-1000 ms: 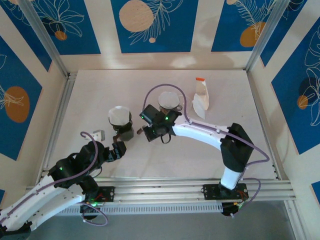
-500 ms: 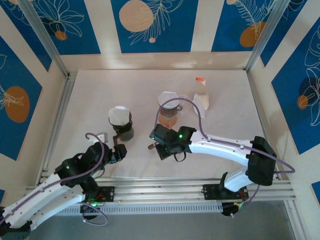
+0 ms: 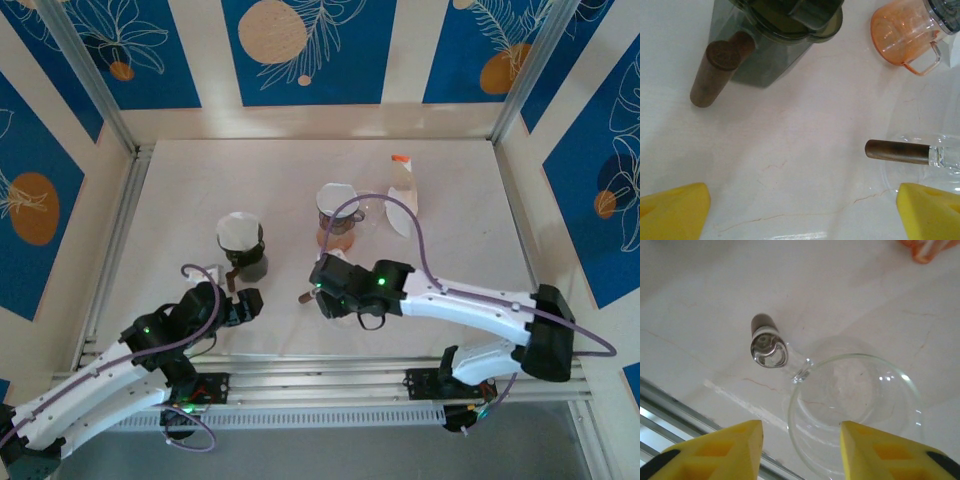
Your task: Place the coffee filter in the dripper
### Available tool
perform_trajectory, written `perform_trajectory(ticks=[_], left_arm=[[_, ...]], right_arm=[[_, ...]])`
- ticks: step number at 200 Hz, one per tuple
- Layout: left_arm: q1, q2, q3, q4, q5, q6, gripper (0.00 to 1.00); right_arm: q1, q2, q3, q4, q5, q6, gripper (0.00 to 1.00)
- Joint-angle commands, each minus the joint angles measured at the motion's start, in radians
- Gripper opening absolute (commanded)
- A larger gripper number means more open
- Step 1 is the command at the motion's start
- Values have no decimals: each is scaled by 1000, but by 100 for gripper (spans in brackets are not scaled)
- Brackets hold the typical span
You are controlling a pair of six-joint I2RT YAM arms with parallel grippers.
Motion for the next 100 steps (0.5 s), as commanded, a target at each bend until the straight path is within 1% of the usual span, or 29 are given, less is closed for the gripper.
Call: perform_trajectory(ticks=[1,12,21,43,50,59,77,85,100], left_arm=[[10,-3,22,30,28,10,99],[10,-1,25,37,30,10,100],[10,0,25,43,34,12,100],[10,2,23,55,41,6,100],[10,2,22,58,44,5,100],[10,3,23,61,48,3,100],[10,3,25,66,57,3,100],[10,3,27,67,58,3,100],[10,3,31,66,62,5,100]], right_arm=[[-67,-100,3,-26,71,26,48],[-161,-135,-17,-19,62,45,48],[-257,-155,-41,5,21,57,48],[-489,-173,-101,125,-95,96,48],[-544,-159,-111,158,-103,115,47],[-607,-128,-110,196,-121,136,47],[-713,-24,-75,263,-207,174,47],[-743,33,-46,281,-232,192,47],[-778,127,7,308,-240,227,45]])
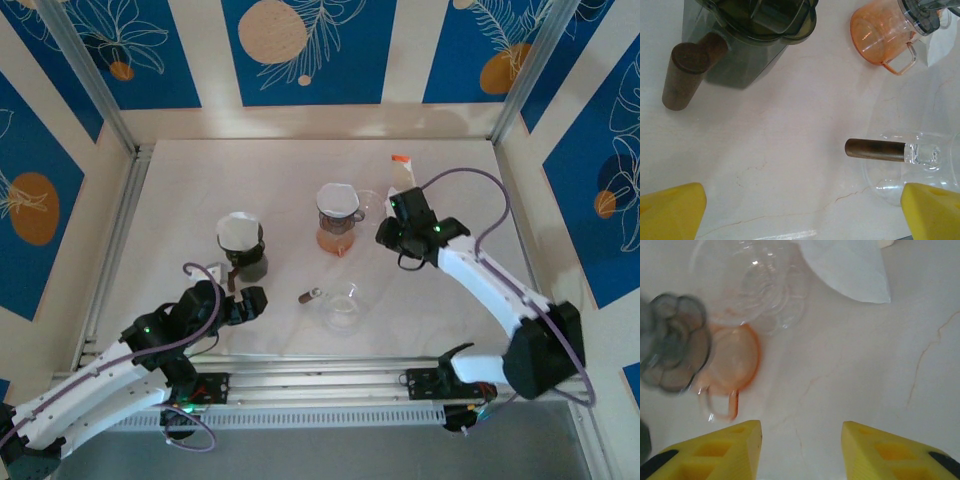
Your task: Place the coffee filter in the dripper
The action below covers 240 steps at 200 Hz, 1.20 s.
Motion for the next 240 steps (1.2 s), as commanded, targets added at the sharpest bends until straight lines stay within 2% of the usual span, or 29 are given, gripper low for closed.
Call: perform_trajectory(ticks=[1,63,137,189,240], left_arm=[[10,-2,30,19,23,4,100],[10,-8,29,30,49,9,100],[10,-9,34,15,35,14,100],[10,-26,41,-10,13,13,100],[10,-50,37,-24,7,4,100]], right_arm=[[-53,116,78,102,-97,88,45],[-109,328,180,255,-135,185,47],[-125,490,288,145,-136,261,46],[-121,495,271,123,-142,272,25],[-128,481,281,60,-155,227,11]])
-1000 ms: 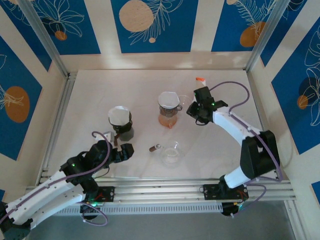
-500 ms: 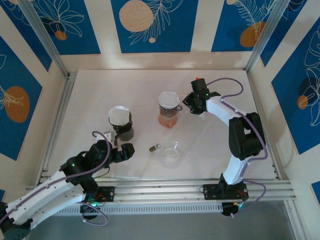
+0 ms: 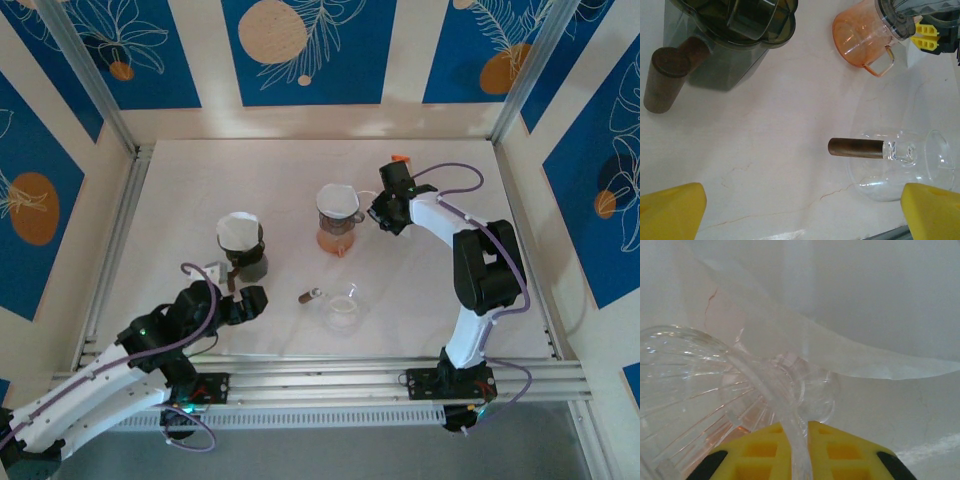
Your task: Place the coffee filter in the dripper
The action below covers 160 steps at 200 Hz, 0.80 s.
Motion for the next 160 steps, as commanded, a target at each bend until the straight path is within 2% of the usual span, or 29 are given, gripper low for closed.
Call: perform_trajectory(ticks=[1,47,101,160], left_arm=[[10,-17,29,-35,-21,4,100],[10,-36,22,-44,-24,-3,100],[10,-37,19,-47,-28,-3,100],[10,-35,22,-52,-31,-2,100]], right_arm=[[-5,-14,20,-88,-19,-33,11],[-22,39,125,-200,-76,-153,0],[2,56,116,-178,-135,-212,0],[41,62,123,-180,-119,-211,0]])
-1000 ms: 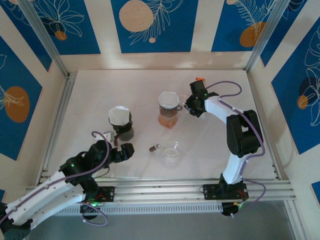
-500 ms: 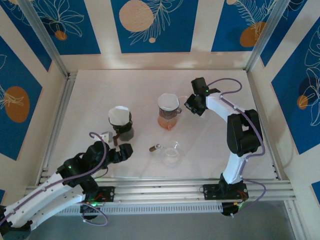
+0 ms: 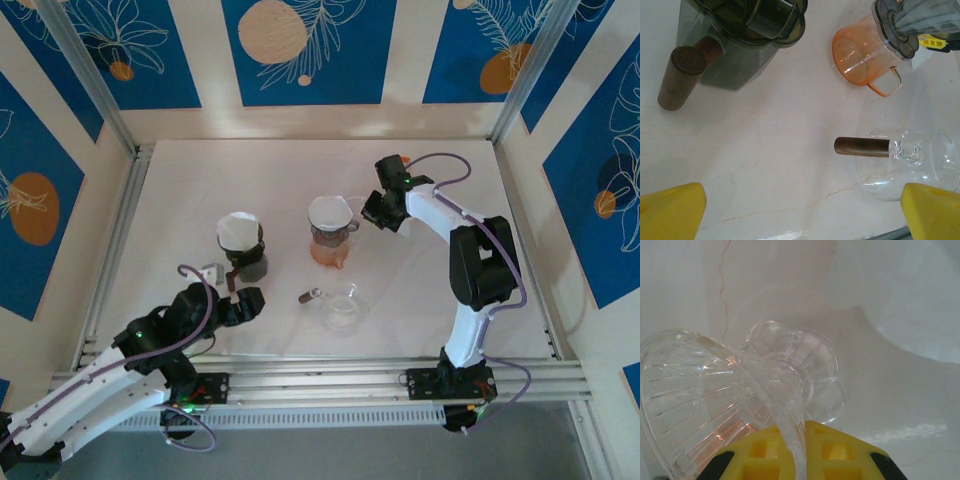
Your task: Place the coffee filter in the dripper
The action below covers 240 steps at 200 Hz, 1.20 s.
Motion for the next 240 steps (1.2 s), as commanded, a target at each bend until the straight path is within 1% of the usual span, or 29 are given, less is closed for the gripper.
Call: perform_trajectory(ticks=[1,48,111,141,170,189,240], left_arm=[[10,-8,22,-15,-16,0,100],[10,-6,32,-17,-21,7,100],[10,-3,33,-12,-20,7,100],[10,-3,34,-13,-20,8,100],[11,0,31,-6,-17,10,100],[10,0,34,-7,-16,13,100],[10,1,42,3,-11,28,100]], right_arm=[[15,19,19,-41,-22,-22,0],[15,-49,-46,-47,0,-57,0],[22,-170,-192,-38,4,-88,0],[24,-233,-256,-49,29,-91,0],[24,-316,-321,-63,92,-99,0],[25,-377,-362,-76,104,-104,0],[34,-607,-449,-163,147,-123,0]])
